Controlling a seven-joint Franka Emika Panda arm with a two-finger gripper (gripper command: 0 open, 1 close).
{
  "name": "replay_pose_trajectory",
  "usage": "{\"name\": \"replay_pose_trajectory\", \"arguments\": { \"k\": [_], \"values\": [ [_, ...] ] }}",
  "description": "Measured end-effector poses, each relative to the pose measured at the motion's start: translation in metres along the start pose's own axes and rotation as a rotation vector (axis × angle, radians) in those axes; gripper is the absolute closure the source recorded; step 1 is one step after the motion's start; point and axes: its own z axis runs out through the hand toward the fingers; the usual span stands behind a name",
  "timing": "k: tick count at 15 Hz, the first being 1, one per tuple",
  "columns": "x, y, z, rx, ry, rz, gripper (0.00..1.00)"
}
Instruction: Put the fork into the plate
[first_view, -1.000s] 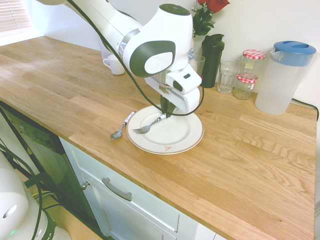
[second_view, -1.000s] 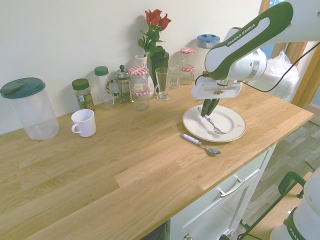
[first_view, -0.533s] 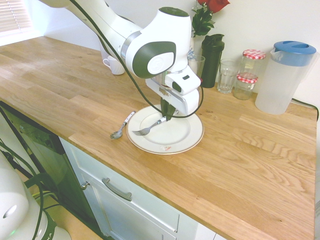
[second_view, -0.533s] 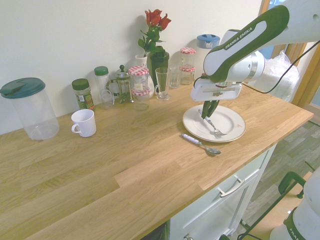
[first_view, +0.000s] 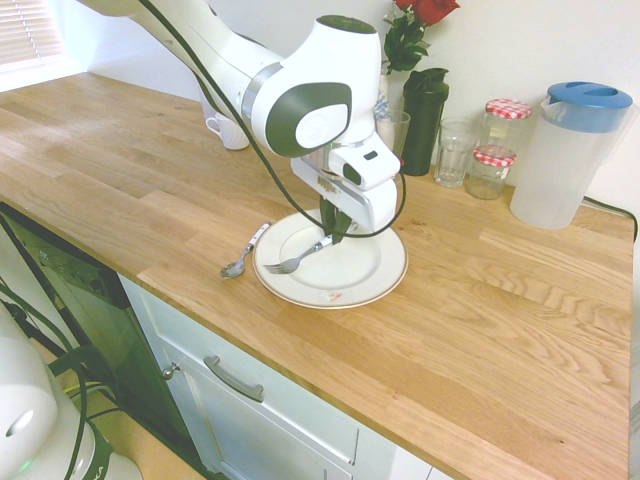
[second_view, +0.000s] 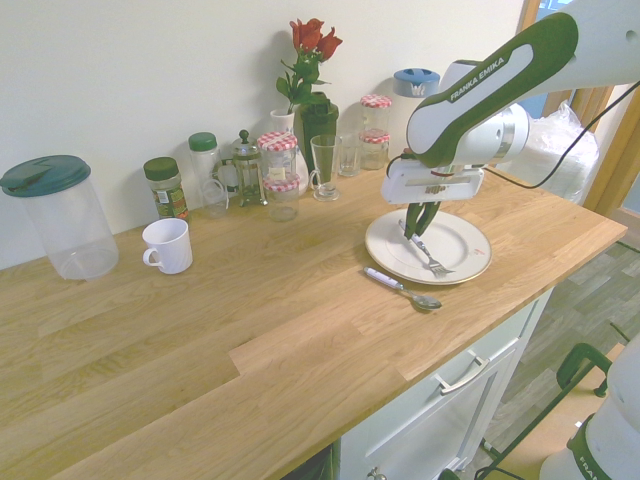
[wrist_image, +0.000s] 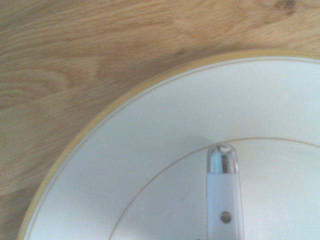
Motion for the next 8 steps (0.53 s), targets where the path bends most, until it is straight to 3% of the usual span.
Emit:
{"name": "replay_pose_trajectory", "arguments": {
  "k": [8],
  "values": [
    [0.0044,0.0035,-0.0010,-0.001,0.004,0.009,0.00]
  ]
}}
